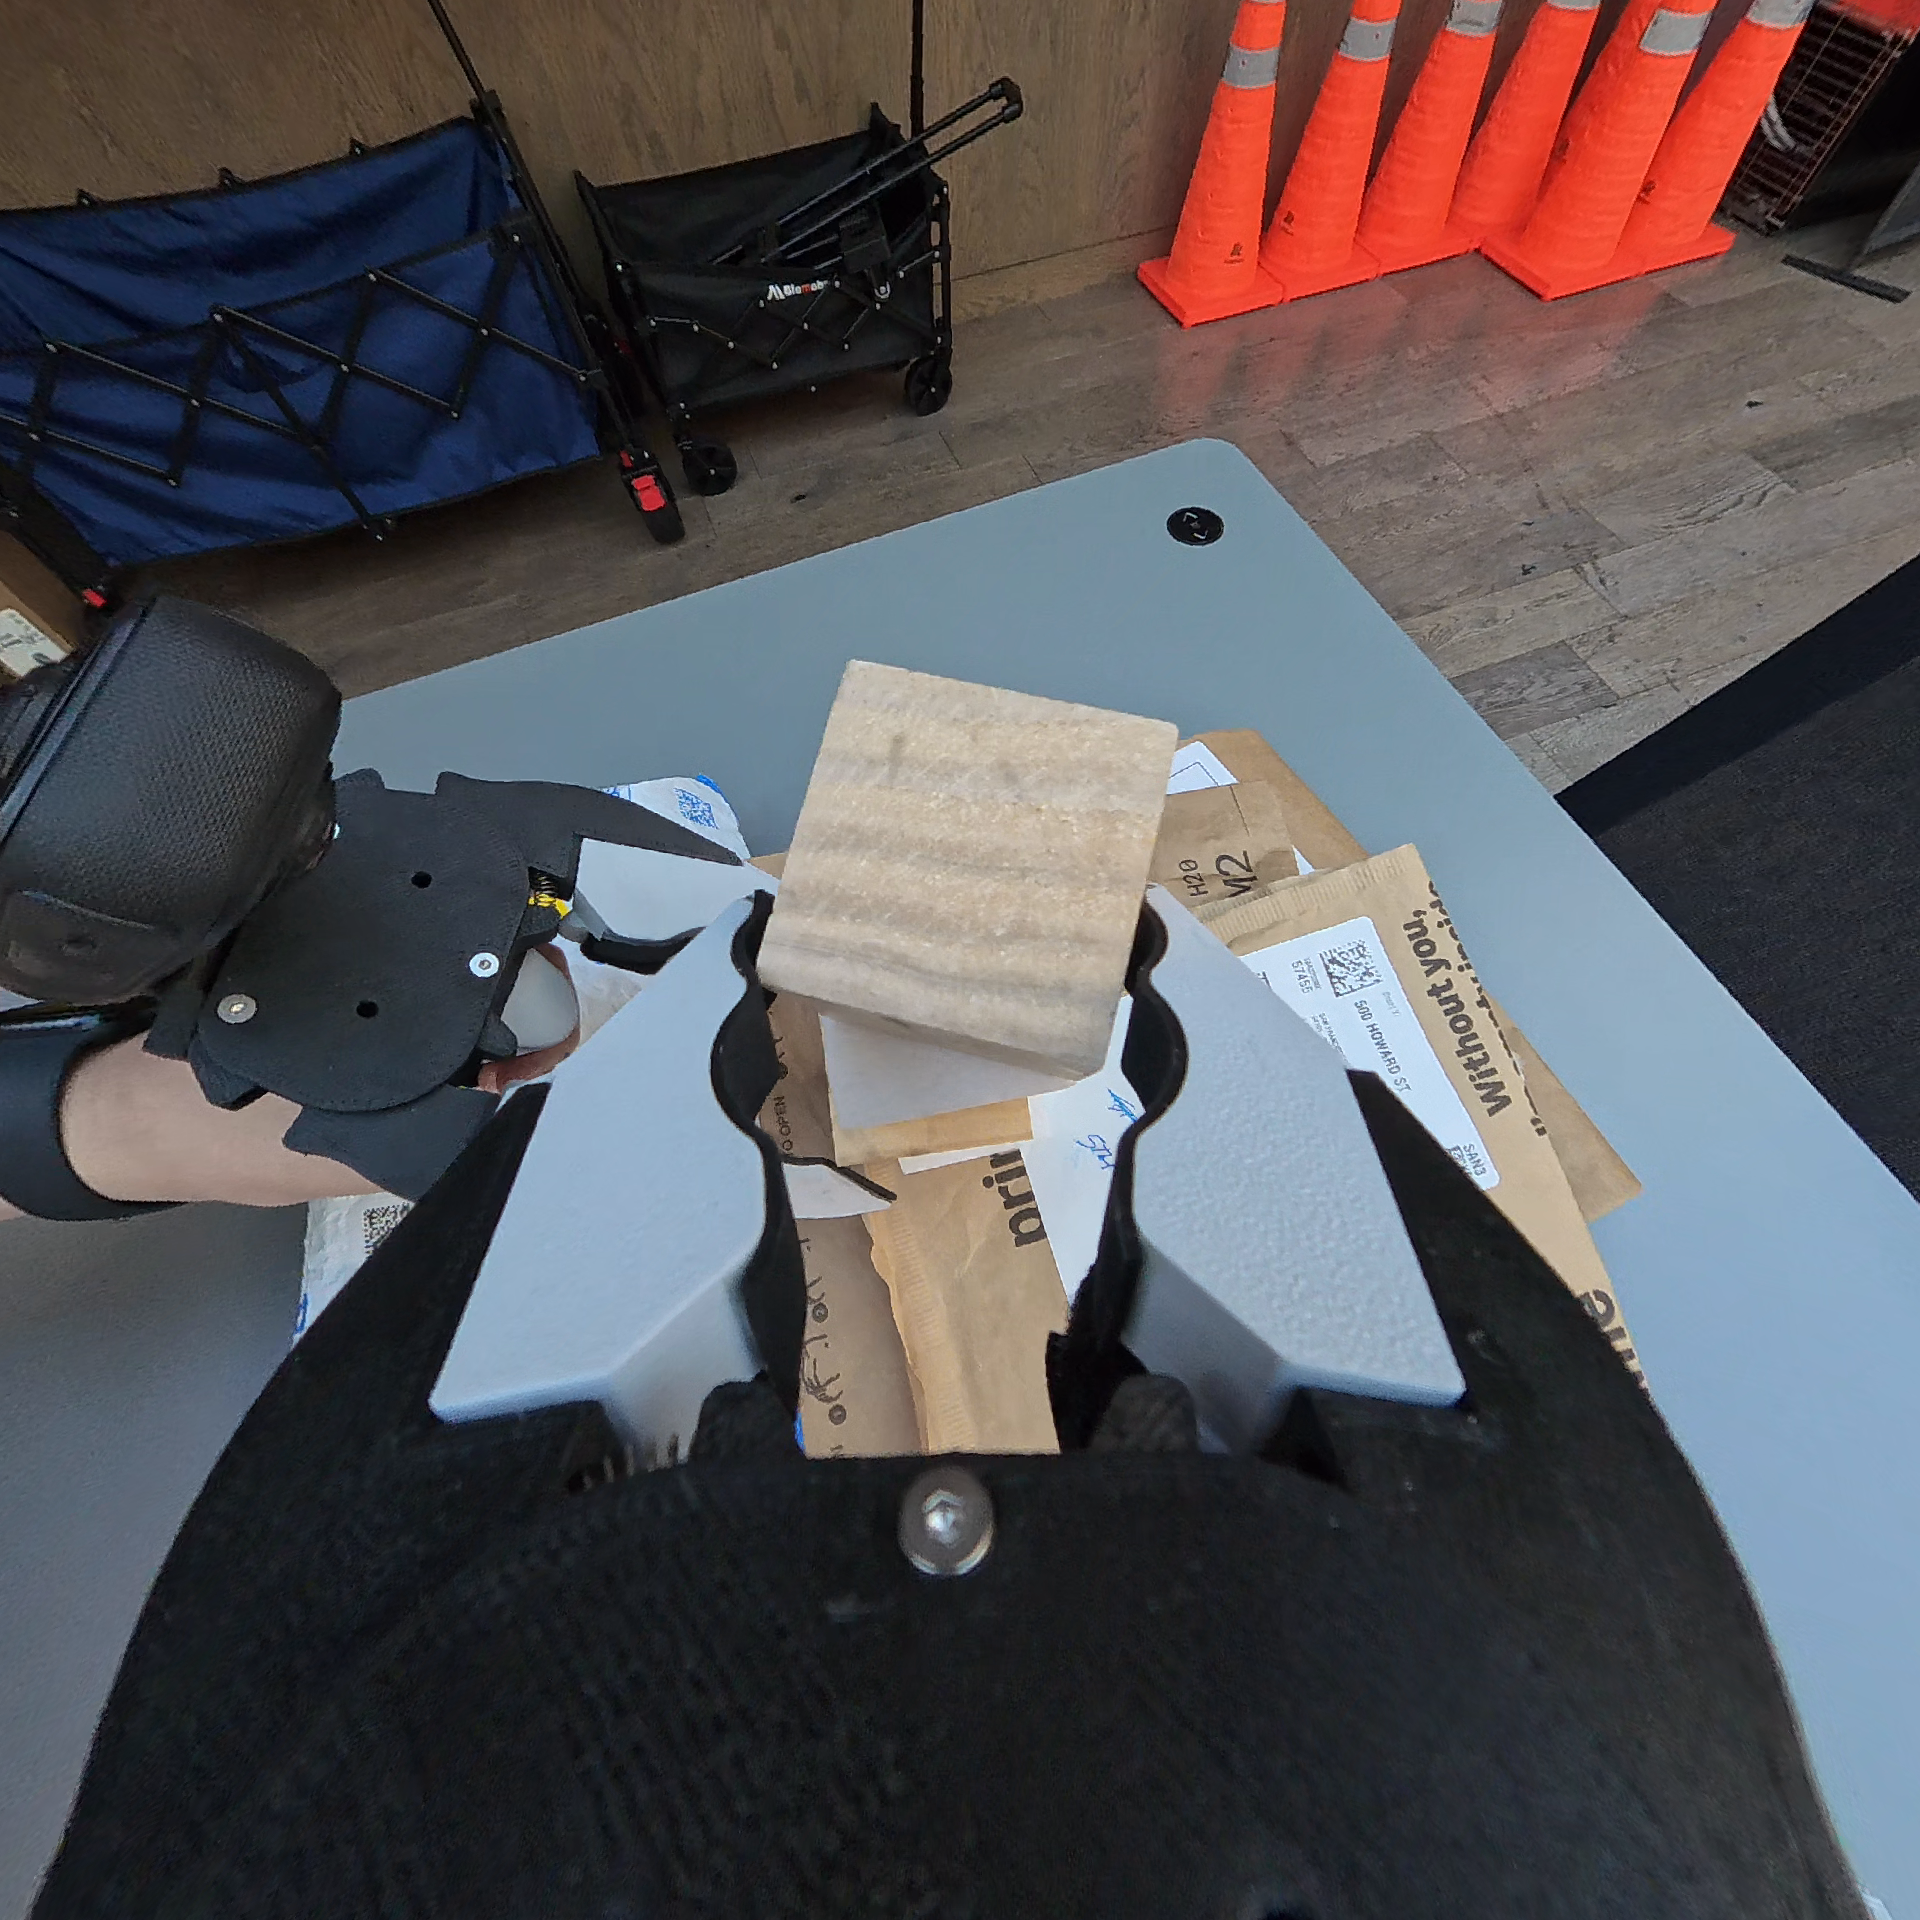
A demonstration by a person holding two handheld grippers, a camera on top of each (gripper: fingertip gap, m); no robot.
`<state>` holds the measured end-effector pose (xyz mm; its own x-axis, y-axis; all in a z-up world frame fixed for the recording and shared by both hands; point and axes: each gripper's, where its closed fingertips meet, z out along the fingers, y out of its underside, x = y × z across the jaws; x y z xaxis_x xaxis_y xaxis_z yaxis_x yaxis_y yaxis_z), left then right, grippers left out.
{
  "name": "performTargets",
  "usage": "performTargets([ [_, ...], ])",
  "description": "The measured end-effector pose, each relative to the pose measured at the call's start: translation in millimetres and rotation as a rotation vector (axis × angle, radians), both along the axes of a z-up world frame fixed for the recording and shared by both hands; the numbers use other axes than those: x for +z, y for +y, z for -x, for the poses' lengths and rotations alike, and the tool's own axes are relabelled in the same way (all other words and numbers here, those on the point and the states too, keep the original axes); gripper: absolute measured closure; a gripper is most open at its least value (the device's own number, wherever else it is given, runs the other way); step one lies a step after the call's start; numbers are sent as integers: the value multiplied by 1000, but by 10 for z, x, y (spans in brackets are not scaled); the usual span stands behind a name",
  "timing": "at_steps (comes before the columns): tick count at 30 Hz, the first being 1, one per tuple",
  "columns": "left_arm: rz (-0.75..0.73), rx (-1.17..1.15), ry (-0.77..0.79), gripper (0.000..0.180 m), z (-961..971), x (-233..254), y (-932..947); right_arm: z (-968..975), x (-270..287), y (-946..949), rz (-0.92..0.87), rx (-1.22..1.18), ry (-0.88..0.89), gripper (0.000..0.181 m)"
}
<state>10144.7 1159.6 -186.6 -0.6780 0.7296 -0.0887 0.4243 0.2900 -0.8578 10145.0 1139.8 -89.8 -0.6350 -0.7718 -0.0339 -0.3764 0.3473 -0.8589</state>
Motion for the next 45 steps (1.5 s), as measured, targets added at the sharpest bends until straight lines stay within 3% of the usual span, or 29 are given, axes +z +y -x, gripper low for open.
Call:
performTargets([
  [45,-32,46,0,107,-151,-19,58,-37,-80,106,-3,35,5,95],
])
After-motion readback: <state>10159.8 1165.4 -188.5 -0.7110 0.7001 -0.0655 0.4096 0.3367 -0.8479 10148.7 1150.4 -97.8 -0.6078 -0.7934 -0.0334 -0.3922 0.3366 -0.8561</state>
